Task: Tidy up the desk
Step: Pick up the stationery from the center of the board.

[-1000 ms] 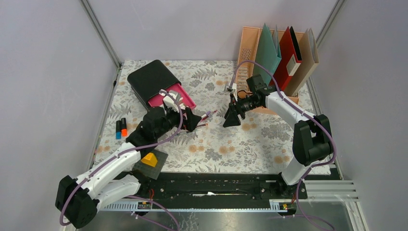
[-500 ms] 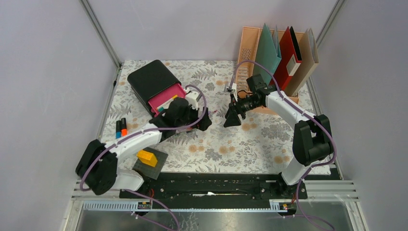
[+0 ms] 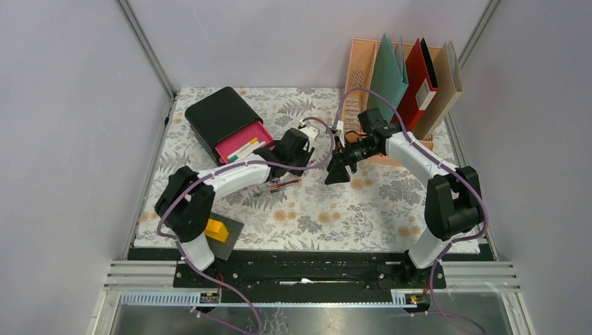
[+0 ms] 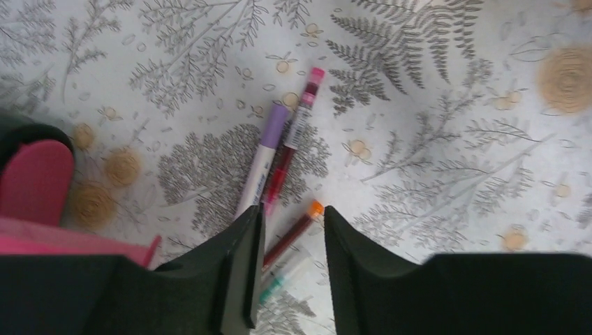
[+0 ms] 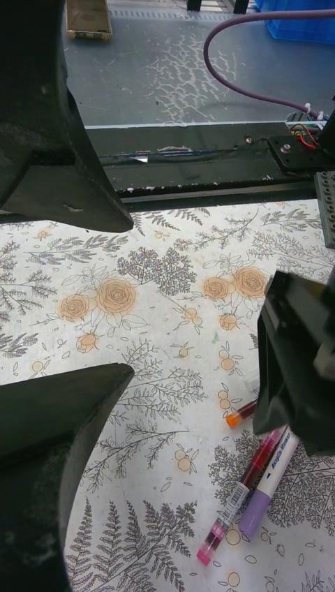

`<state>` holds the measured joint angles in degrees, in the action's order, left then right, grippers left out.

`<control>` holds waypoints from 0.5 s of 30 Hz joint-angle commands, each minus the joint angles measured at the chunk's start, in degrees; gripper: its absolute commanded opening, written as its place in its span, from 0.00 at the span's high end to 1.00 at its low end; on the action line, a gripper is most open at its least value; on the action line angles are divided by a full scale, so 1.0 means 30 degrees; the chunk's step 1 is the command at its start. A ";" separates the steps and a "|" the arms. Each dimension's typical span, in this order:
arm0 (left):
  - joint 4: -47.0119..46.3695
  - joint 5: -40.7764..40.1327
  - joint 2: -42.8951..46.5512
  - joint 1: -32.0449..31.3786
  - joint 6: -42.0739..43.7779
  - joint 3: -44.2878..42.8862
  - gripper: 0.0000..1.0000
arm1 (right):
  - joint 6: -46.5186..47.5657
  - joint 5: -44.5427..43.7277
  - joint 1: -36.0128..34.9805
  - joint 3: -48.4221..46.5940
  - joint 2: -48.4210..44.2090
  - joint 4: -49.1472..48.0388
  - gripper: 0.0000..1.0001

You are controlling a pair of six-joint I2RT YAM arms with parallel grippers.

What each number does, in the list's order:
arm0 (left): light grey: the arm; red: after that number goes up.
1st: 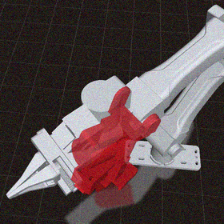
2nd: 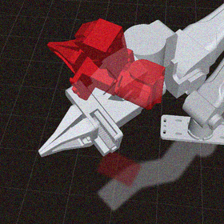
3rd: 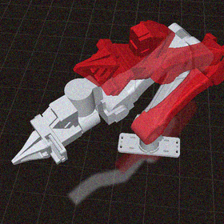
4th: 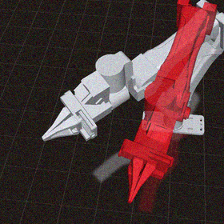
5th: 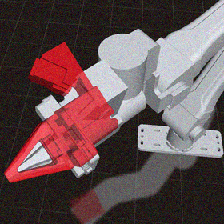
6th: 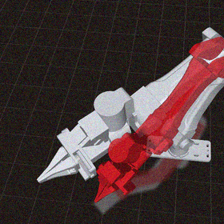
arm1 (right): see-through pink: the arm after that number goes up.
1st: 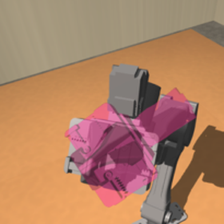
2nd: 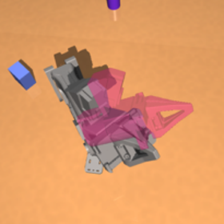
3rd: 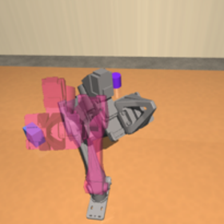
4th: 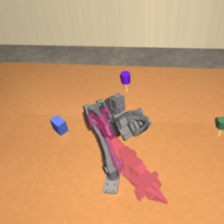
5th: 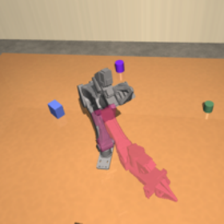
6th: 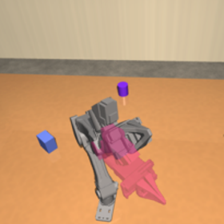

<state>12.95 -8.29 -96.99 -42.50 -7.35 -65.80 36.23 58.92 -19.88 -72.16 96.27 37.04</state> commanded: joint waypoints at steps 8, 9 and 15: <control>0.2075 -0.2775 -0.3254 0.0016 0.3056 -0.3712 0.63 | 0.0478 -0.0156 0.0197 -0.0673 -0.0530 0.0317 0.24; 0.2115 -0.2871 -0.3484 0.0017 0.3244 -0.3930 0.63 | 0.0527 -0.0156 0.0176 -0.0713 -0.0513 0.0377 0.24; 0.2168 -0.2651 -0.4438 0.0332 0.3463 -0.4593 0.63 | 0.0538 -0.0336 0.0262 -0.0760 -0.0537 0.0399 0.24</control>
<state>18.48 -14.94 -108.33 -42.33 1.13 -76.88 35.92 57.43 -18.65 -72.16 96.27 37.95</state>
